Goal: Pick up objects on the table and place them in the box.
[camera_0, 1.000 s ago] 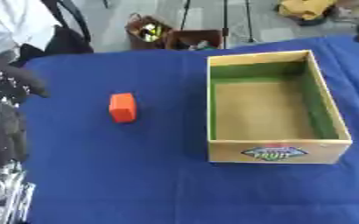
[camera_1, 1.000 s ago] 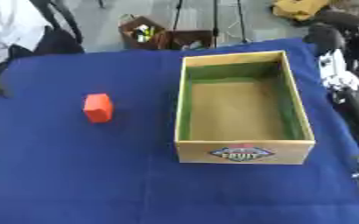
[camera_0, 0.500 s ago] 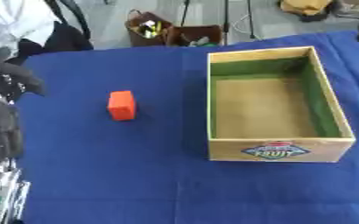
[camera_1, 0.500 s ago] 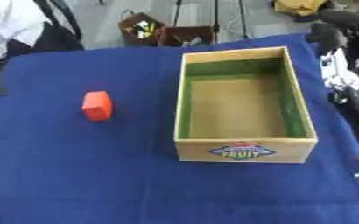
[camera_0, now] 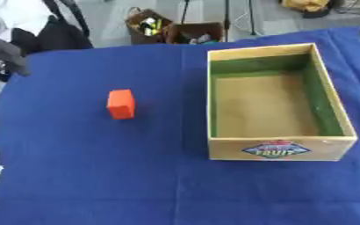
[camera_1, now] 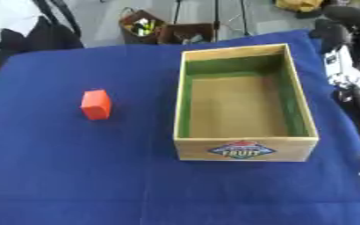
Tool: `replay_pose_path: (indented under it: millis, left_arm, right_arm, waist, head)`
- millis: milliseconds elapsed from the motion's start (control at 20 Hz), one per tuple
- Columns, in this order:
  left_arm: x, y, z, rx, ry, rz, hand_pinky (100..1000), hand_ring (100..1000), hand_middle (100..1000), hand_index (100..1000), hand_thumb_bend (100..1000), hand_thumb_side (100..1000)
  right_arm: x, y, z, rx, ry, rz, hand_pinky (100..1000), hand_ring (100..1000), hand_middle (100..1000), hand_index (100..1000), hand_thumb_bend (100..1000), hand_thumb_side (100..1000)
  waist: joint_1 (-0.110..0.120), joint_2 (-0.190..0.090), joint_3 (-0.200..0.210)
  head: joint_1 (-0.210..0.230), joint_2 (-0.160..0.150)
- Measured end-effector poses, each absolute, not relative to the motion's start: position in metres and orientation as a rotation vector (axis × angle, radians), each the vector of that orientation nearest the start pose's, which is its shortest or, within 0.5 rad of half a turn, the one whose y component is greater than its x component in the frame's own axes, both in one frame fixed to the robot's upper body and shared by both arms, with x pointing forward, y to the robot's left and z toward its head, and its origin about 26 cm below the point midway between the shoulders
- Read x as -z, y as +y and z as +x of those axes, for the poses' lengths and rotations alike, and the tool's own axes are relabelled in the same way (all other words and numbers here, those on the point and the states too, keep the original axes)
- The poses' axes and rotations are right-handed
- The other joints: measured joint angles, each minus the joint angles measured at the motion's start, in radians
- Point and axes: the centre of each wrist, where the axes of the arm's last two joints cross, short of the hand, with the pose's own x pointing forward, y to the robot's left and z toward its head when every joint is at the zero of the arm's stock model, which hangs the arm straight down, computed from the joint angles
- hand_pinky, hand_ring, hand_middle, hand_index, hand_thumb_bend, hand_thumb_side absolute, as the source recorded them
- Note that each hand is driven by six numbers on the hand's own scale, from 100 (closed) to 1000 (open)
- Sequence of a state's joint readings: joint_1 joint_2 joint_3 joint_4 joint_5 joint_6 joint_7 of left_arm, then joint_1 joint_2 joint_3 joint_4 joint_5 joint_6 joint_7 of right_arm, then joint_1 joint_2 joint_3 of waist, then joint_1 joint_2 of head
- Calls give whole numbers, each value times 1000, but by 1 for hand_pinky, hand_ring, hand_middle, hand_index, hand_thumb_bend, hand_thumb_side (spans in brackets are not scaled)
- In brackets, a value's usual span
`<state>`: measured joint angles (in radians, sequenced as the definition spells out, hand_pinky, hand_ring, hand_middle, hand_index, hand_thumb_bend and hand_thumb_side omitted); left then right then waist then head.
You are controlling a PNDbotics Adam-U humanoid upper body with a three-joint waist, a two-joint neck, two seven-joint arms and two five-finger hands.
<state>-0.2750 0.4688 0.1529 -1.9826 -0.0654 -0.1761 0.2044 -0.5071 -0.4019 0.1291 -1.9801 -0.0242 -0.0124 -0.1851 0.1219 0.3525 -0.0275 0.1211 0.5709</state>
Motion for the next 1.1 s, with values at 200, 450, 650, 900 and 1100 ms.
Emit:
replay_pose_path:
  millis: [200, 450, 650, 900, 1100]
  left_arm:
    - [-236, 326, 294, 321, -2433, 667, 478, 528, 543, 826, 145, 854]
    - [-261, 334, 294, 478, -2373, 845, 508, 561, 576, 860, 132, 853]
    - [-278, 338, 299, 662, -2261, 970, 546, 603, 621, 904, 146, 861]
    - [-291, 350, 312, 893, -2098, 1043, 574, 671, 715, 937, 166, 854]
    - [-298, 363, 328, 1042, -1969, 1060, 589, 697, 742, 936, 225, 869]
  right_arm:
    - [-251, -220, 313, -368, -2478, -133, 937, 848, 605, 806, 100, 550]
    - [-251, -221, 313, -374, -2479, -135, 937, 848, 604, 806, 100, 554]
    - [-252, -221, 313, -384, -2482, -137, 937, 848, 604, 806, 100, 557]
    - [-252, -221, 312, -396, -2481, -136, 937, 848, 603, 805, 100, 558]
    - [-252, -221, 312, -412, -2480, -135, 937, 848, 602, 805, 100, 559]
  waist:
    - [2, 2, -5]
    - [6, 6, -14]
    - [11, 10, -23]
    - [18, 13, -33]
    - [22, 15, -41]
  head:
    - [1, 0]
    - [1, 0]
    - [0, 0]
    - [0, -1]
    - [1, -1]
